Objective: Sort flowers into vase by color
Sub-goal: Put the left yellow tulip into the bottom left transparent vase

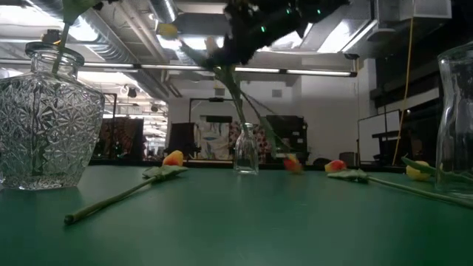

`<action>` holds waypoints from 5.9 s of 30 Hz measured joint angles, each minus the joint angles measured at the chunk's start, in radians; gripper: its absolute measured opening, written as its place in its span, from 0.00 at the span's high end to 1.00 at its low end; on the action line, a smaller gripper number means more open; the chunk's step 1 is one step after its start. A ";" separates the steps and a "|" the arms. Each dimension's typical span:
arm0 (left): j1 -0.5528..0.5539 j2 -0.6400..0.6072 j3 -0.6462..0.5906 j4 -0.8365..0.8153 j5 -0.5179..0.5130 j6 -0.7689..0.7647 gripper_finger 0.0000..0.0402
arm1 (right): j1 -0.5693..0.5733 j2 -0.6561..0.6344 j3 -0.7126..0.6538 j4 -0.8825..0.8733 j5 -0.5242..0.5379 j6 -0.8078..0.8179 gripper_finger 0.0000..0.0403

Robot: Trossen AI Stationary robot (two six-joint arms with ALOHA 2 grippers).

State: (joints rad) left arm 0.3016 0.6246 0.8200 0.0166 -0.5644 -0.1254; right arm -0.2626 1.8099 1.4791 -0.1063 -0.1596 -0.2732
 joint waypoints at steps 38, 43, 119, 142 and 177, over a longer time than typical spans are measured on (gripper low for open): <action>-0.001 0.181 0.000 0.186 0.591 0.163 0.46 | 0.054 0.008 0.311 0.259 -0.260 0.033 0.97; -0.001 0.197 0.000 0.222 0.675 0.150 0.46 | 0.054 0.008 0.294 0.261 -0.261 0.033 0.97; -0.001 0.145 0.001 0.157 0.363 0.184 0.99 | 0.051 -0.070 0.293 0.059 -0.197 -0.019 0.42; -0.237 -0.095 0.001 -0.157 0.975 0.001 0.99 | 0.054 -0.247 0.292 -0.215 0.028 -0.099 0.42; -1.456 0.193 0.000 -0.278 -0.746 -0.206 0.99 | 0.053 -0.246 0.292 -0.355 0.029 -0.048 0.42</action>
State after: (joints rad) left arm -1.1547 0.8178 0.8200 -0.2611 -1.3100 -0.3310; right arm -0.2092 1.5642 1.7714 -0.4611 -0.1307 -0.3211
